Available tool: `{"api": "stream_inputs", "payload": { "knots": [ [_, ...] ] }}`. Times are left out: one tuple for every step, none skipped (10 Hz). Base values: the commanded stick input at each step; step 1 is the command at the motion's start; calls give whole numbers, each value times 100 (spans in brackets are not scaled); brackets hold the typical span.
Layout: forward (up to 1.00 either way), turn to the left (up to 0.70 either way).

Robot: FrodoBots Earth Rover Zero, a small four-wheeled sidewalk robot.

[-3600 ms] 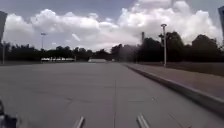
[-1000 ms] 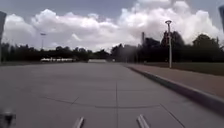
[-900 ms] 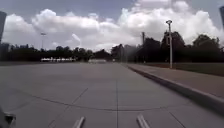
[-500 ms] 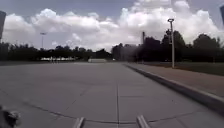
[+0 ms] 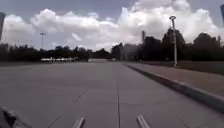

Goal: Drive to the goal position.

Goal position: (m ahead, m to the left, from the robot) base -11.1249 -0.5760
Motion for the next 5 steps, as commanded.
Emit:
{"api": "stream_inputs", "payload": {
  "knots": [
    [70, 0],
    [70, 0],
    [70, 0],
    [70, 0],
    [70, 0]
  ]
}}
